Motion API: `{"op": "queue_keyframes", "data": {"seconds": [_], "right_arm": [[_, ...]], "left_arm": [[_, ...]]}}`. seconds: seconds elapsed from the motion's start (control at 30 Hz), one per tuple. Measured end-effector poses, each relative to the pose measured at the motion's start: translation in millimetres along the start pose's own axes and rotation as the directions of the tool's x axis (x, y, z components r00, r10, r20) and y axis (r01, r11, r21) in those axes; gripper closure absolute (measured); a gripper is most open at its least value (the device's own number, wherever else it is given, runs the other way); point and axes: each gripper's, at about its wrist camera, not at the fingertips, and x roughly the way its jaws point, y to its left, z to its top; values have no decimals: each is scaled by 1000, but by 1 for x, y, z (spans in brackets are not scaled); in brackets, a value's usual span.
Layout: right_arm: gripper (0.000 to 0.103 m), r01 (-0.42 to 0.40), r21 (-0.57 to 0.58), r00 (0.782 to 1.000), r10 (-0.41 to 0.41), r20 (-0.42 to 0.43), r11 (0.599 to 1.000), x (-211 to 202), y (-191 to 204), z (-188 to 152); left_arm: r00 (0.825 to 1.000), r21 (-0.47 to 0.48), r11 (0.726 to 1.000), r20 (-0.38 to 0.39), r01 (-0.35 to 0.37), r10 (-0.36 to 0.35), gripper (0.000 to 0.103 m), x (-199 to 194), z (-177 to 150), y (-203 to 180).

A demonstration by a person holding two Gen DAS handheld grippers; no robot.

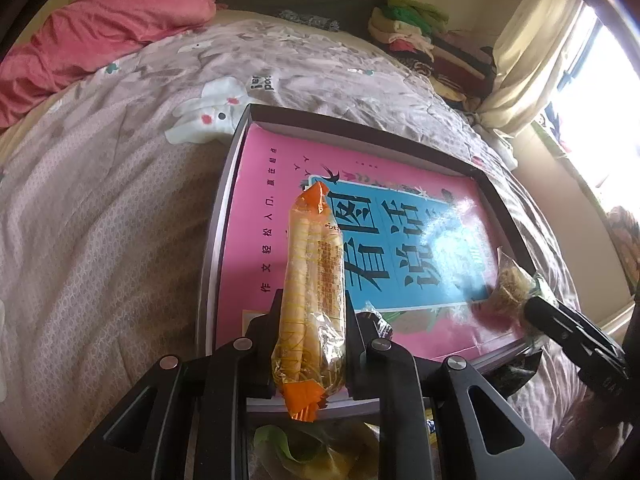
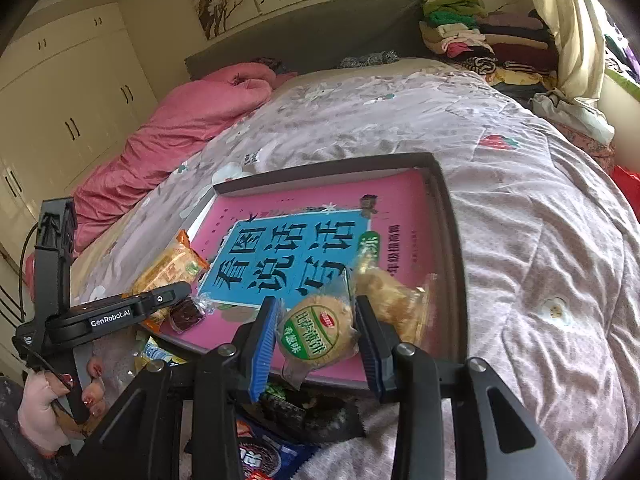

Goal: Organize snacks
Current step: 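Carry the biscuit pack and green-labelled cake over the tray with both tools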

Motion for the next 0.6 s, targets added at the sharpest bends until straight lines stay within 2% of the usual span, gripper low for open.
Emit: {"op": "queue_keyframes", "data": {"seconds": [0.33, 0.6], "right_arm": [[65, -28, -62, 998, 25, -52, 998, 27, 34, 4], [64, -1, -79, 996, -6, -88, 997, 47, 46, 2]], "left_arm": [[1000, -8, 1000, 8, 30, -29, 80, -2, -1, 3], [999, -16, 999, 15, 35, -35, 80, 0, 1, 4]]}}
